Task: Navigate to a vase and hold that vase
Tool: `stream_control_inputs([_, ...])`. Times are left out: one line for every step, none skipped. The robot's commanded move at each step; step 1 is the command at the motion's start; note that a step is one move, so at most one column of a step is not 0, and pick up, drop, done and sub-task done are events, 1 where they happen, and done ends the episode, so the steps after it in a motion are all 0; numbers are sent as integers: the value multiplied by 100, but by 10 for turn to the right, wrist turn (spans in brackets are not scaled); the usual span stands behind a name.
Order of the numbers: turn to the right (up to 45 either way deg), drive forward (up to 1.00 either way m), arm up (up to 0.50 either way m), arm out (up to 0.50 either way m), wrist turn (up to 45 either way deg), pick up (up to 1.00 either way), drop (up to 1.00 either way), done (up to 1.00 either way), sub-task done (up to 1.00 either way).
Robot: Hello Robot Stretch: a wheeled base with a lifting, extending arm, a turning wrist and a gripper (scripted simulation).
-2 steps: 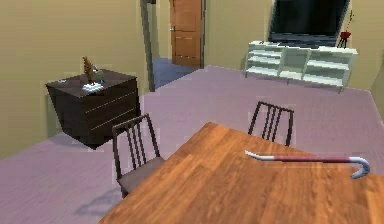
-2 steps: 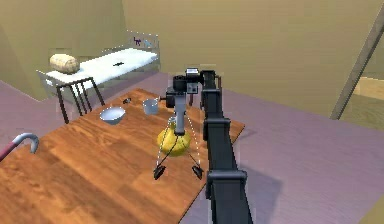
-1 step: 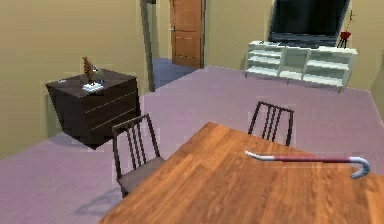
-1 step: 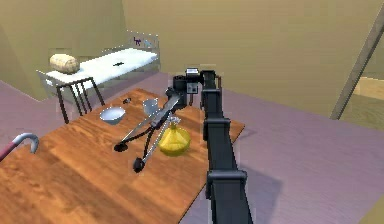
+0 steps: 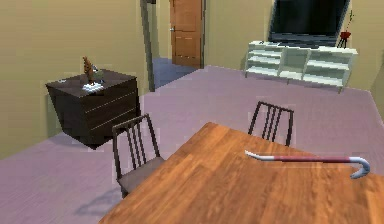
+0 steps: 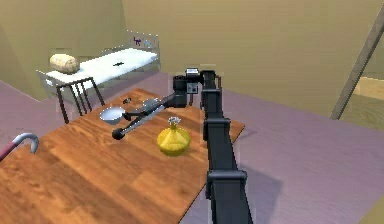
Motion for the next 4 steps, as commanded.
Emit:
stream_control_inputs([0,0,0,0,450,0,0,0,0])
stream_control_inputs([0,0,0,0,210,0,0,0,0])
stream_control_inputs([0,0,-30,0,0,0,0,0,0])
stream_control_inputs([0,0,0,0,0,100,0,0,0])
